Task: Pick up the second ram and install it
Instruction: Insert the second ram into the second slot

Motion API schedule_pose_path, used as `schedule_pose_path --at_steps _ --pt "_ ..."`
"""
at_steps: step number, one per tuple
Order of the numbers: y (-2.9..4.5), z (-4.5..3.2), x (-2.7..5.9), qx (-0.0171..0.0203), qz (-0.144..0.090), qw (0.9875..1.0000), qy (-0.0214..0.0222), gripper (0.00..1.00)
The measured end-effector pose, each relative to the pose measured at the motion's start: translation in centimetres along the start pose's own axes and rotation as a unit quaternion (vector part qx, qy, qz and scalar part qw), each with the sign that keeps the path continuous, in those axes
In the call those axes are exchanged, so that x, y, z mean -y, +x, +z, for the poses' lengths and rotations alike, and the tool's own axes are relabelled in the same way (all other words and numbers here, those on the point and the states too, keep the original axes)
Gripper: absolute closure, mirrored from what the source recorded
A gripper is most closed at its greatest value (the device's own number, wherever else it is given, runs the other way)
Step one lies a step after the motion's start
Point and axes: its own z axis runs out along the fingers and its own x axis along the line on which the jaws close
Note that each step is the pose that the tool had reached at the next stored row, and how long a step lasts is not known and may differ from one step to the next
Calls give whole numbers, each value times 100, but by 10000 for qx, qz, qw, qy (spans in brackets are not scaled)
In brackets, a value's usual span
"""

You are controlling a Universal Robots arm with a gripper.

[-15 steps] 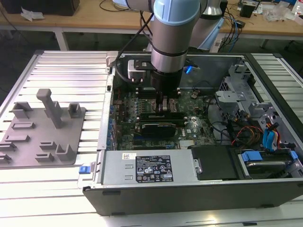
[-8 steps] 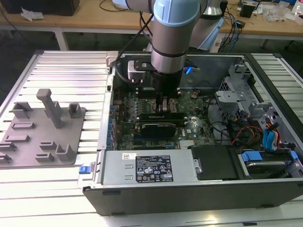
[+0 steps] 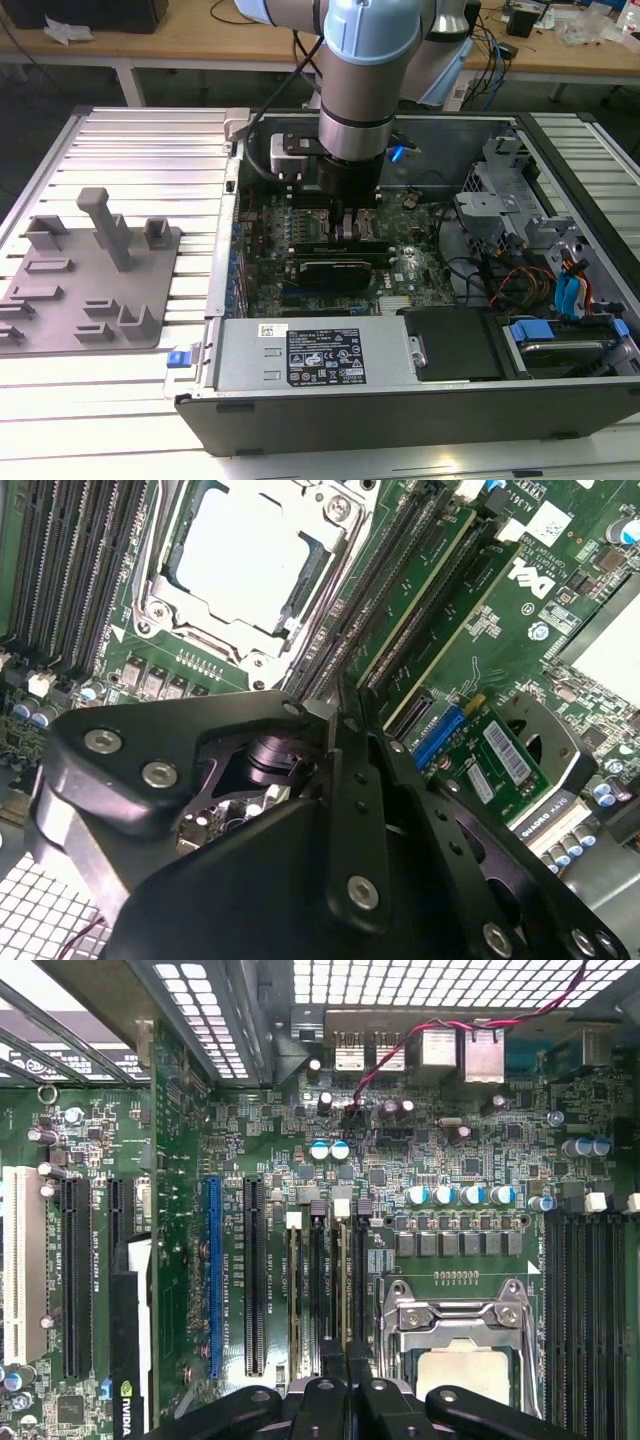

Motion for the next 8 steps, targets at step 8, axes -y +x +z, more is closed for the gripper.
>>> schedule_pose_path --at_steps 8 --pt "1 11 0 -1 0 10000 -1 91"
